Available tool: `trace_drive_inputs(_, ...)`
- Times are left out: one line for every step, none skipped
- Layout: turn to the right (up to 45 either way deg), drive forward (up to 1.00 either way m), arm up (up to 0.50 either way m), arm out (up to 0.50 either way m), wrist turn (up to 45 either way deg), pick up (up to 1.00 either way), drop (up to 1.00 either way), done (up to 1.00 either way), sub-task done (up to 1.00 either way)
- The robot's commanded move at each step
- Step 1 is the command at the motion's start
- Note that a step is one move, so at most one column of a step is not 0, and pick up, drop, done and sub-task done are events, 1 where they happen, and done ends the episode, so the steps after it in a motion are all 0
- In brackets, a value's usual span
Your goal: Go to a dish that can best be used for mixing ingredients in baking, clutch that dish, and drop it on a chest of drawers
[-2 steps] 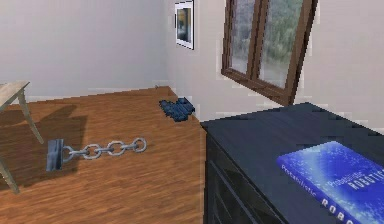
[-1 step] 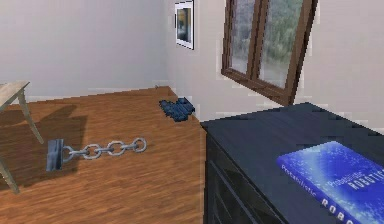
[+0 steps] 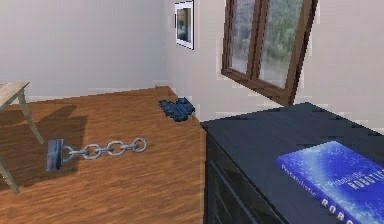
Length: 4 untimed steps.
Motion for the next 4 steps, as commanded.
trace_drive_inputs(0.0, 0.00, 0.00, 0.00, 45.0, 0.00, 0.00, 0.00, 0.00)
trace_drive_inputs(0.0, 0.00, 0.00, 0.00, 21.0, 0.00, 0.00, 0.00, 0.00)
trace_drive_inputs(0.0, 0.00, 0.00, 0.00, 0.0, 1.00, 0.00, 0.00, 0.00)
trace_drive_inputs(0.0, 0.00, 0.00, 0.00, -45.0, 0.00, 0.00, 0.00, 0.00)
